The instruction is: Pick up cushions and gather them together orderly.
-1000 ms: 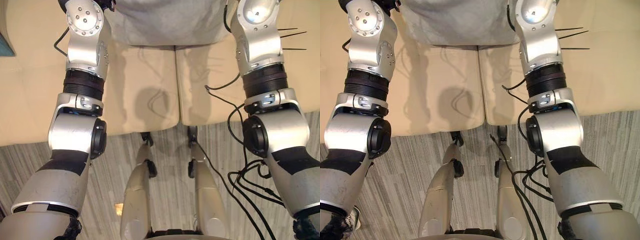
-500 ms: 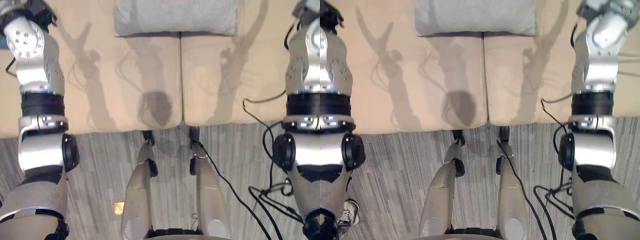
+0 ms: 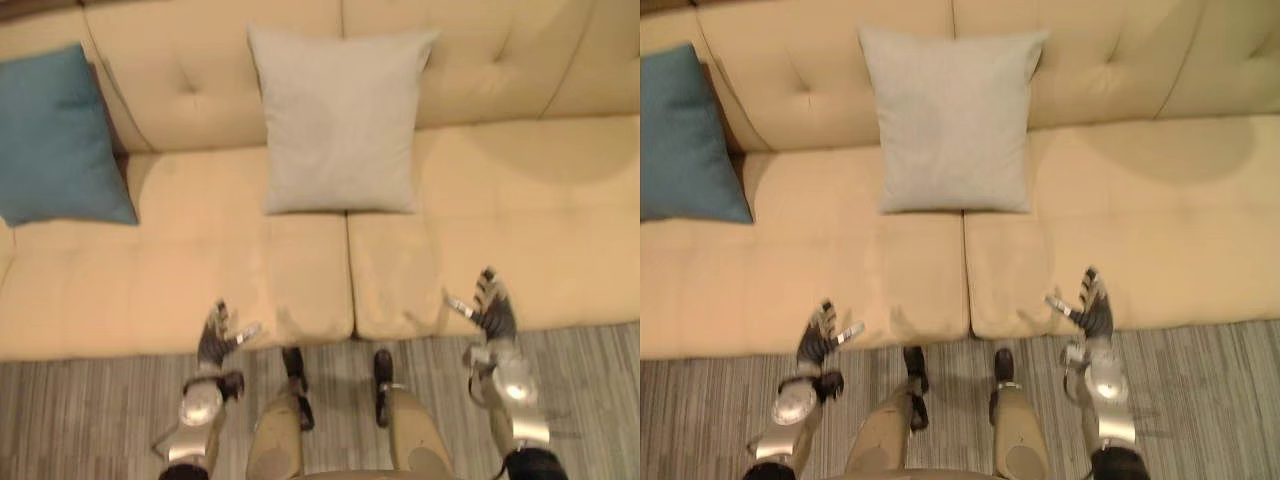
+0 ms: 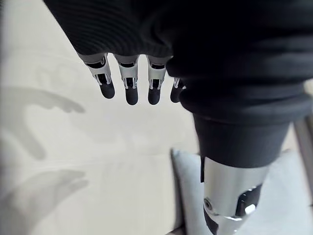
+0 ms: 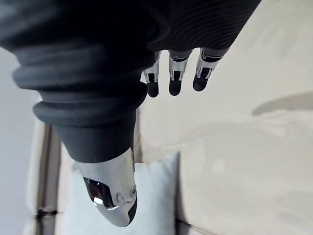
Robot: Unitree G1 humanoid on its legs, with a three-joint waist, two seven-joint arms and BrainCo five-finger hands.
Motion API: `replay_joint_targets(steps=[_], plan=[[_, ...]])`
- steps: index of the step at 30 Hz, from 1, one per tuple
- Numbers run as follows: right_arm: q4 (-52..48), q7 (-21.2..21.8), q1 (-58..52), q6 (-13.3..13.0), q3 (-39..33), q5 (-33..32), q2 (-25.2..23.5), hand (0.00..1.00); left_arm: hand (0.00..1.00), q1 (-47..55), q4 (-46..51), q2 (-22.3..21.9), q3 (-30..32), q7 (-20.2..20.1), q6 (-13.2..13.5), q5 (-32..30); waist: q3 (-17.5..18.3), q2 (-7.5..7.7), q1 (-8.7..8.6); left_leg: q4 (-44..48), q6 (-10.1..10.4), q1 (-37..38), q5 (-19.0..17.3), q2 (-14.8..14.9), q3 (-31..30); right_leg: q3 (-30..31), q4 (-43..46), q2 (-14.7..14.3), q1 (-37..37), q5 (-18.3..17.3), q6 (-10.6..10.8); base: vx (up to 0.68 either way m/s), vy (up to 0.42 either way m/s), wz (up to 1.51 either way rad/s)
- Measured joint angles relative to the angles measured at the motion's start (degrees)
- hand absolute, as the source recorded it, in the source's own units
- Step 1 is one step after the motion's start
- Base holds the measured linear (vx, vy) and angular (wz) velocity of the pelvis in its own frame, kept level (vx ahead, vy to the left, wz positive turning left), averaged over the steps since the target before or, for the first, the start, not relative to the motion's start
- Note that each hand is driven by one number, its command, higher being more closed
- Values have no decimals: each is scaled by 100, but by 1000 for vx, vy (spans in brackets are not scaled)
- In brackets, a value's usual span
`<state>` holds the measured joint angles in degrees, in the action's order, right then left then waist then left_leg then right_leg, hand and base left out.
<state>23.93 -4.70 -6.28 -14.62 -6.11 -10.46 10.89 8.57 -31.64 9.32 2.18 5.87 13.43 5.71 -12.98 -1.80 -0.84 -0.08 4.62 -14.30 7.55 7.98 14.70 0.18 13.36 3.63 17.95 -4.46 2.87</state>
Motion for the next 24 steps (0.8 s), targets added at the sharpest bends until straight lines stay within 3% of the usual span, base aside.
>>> replay_joint_targets(steps=[7, 10, 14, 17, 18, 19, 20, 21, 22, 23, 24], plan=[[1538, 382, -958, 199, -5, 917, -66, 0, 0, 617, -1040, -41, 274, -340, -129, -618, 636, 68, -27, -539, 22, 979, -67, -89, 127, 145, -682, -38, -916, 97, 146, 42, 18, -11], [1930, 419, -978, 276, -5, 1068, -70, 0, 0, 624, -1197, -32, 270, -368, -163, -709, 714, 123, -110, -537, 19, 1090, -71, -126, 179, 193, -771, 0, -1045, 158, 201, 29, 28, -6], [2015, 442, -666, 378, 47, 1083, -83, 0, 0, 506, -1200, 4, 258, -371, -165, -748, 598, 241, -86, -494, 4, 1093, -76, -147, 512, 554, -770, -10, -880, 408, 228, -23, 28, -46], [1725, 354, -468, 380, 181, 1101, -156, 0, 0, 191, -1051, 48, 216, -365, -167, -741, 487, 358, -5, 298, -294, 448, -298, -56, 666, 712, -717, 66, -488, 770, 426, -91, 25, -33], [1663, 353, -422, 380, 211, 1101, -123, 0, 0, 148, -935, -1, 200, -351, -167, -739, 461, 242, 37, 458, -410, 264, -406, 173, 686, 682, -619, -56, -372, 871, 558, -150, 29, -9], [1616, 337, -316, 400, 264, 1098, -160, 0, 0, 99, -801, -16, 192, -327, -147, -739, 320, 178, 25, 621, -460, 234, -441, 279, 652, 366, 1068, -44, 19, 163, 146, -108, -9, 14], [1559, 337, -442, 401, 312, 1100, -205, 0, 0, 142, -699, -16, 185, -323, -162, -738, 289, 144, 26, 710, -484, 298, -460, 269, 546, 232, 2662, 67, 115, -320, 130, -104, -14, 32], [1530, 337, -502, 401, 350, 1101, -217, 0, 0, 169, -676, -20, 185, -318, -168, -738, 286, 150, 43, 728, -490, 337, -463, 259, 502, 227, 3125, 107, 101, -438, 163, -141, -90, 45], [1493, 340, -535, 393, 487, 1103, -219, 0, 0, 241, -588, -19, 185, -310, -182, -738, 331, 233, 79, 785, -490, 336, -450, 224, 402, 254, 3778, 208, -122, -589, 332, -137, -111, 35], [1486, 338, -534, 389, 543, 1104, -218, 0, 0, 281, -545, -26, 188, -303, -182, -739, 359, 295, 107, 816, -479, 292, -419, 193, 361, 284, 3820, 256, -246, -623, 396, -153, -140, 39], [1495, 334, -536, 388, 577, 1106, -227, 0, 0, 310, -485, -15, 190, -290, -194, -738, 430, 465, 174, 838, -450, 176, -318, 95, 320, 351, 3448, 317, -505, -580, 470, -183, -193, 32]])
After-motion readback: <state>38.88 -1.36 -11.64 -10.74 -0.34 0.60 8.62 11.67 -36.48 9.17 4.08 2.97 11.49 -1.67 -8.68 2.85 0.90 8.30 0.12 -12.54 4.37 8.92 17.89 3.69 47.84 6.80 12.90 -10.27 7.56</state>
